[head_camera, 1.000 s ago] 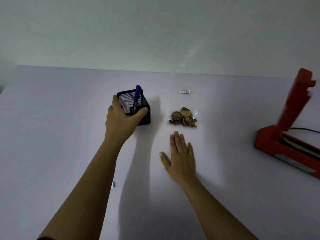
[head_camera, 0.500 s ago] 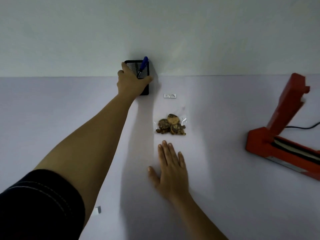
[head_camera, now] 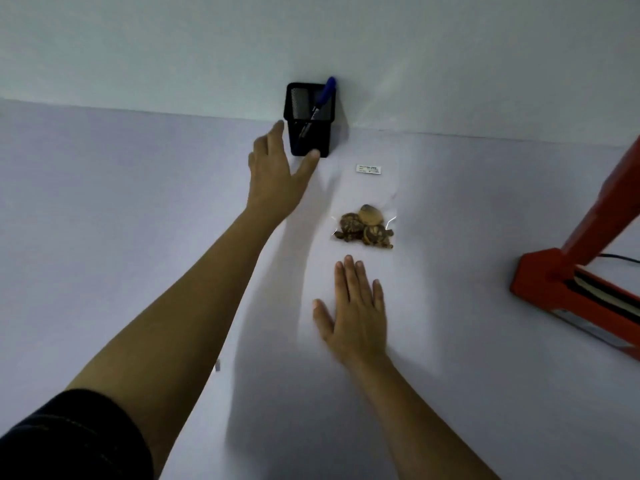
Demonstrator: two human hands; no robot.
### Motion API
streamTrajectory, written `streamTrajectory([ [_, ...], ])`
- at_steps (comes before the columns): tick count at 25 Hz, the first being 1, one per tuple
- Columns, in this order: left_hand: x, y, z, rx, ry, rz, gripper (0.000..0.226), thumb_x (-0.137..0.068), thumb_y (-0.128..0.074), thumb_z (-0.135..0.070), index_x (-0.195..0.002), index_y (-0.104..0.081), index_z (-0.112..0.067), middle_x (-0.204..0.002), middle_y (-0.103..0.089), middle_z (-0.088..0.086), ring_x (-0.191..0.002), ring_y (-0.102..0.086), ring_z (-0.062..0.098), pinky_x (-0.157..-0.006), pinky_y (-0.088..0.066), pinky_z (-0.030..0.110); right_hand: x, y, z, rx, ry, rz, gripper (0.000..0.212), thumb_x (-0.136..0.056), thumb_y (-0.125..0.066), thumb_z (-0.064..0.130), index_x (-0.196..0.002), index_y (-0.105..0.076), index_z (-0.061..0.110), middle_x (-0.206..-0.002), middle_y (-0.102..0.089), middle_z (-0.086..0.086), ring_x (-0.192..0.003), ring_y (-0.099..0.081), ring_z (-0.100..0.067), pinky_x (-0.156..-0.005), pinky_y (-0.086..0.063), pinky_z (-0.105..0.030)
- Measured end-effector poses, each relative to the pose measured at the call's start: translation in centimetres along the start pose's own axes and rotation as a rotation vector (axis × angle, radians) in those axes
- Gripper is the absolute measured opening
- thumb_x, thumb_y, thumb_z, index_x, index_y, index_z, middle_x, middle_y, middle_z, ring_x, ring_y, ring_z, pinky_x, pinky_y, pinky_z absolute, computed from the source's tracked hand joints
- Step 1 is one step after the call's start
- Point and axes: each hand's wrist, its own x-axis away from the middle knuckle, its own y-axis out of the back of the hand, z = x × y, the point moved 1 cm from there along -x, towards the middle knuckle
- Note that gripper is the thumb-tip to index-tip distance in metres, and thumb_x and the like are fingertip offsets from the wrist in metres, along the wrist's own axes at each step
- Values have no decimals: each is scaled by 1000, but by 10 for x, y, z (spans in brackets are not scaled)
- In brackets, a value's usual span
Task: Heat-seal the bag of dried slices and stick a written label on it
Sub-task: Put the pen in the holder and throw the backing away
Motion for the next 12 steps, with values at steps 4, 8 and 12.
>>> streamTrajectory([
  [4,123,30,79,-83,57,23,48,-94,-50,-33,-135,-42,-11,-133,-50,13,-123,-45,29,-100,-35,35,17,1,13,45,59,6,67,-93,-18,51,-143,-22,8,-153,-21,-10,-142,-15,-24,-114,-17,-45],
  [8,217,66,135,-145,278,-60,28,-93,-52,-21,-118,-60,-10,-116,-58,12,-105,-57,29,-88,-40,29,70,-12,51,-17,214,86,68,-93,-11,53,-143,-22,8,-153,-20,-10,-142,-16,-25,-112,-12,-43],
  [12,257,67,142,-144,371,-47,39,-84,-66,-31,-118,-62,-13,-112,-57,8,-97,-57,23,-83,-43,26,104,-29,67,30,266,108,69,-92,-14,55,-143,-22,9,-151,-24,-9,-140,-20,-25,-111,-12,-43],
])
